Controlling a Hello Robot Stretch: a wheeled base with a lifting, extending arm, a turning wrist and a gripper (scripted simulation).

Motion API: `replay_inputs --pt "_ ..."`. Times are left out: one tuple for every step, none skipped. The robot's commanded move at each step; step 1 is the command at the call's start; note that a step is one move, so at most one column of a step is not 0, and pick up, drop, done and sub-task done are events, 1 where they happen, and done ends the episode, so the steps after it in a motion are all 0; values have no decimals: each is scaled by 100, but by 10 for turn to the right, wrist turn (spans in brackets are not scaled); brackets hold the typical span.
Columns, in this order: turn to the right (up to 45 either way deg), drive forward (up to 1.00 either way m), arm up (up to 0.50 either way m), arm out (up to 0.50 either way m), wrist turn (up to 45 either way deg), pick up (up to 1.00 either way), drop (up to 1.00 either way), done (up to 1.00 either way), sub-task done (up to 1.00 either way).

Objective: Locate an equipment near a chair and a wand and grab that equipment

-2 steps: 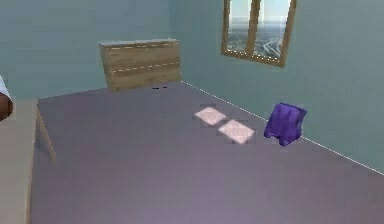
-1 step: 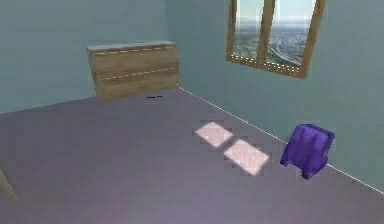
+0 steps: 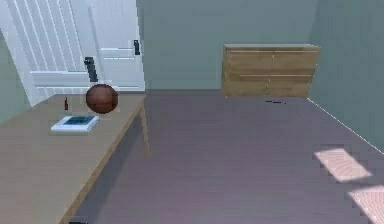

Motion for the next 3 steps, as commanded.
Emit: replay_inputs --pt "0 75 0 0 0 0 0 0 0" --pt "-450 0 0 0 0 0 0 0 0" --pt "-450 0 0 0 0 0 0 0 0"
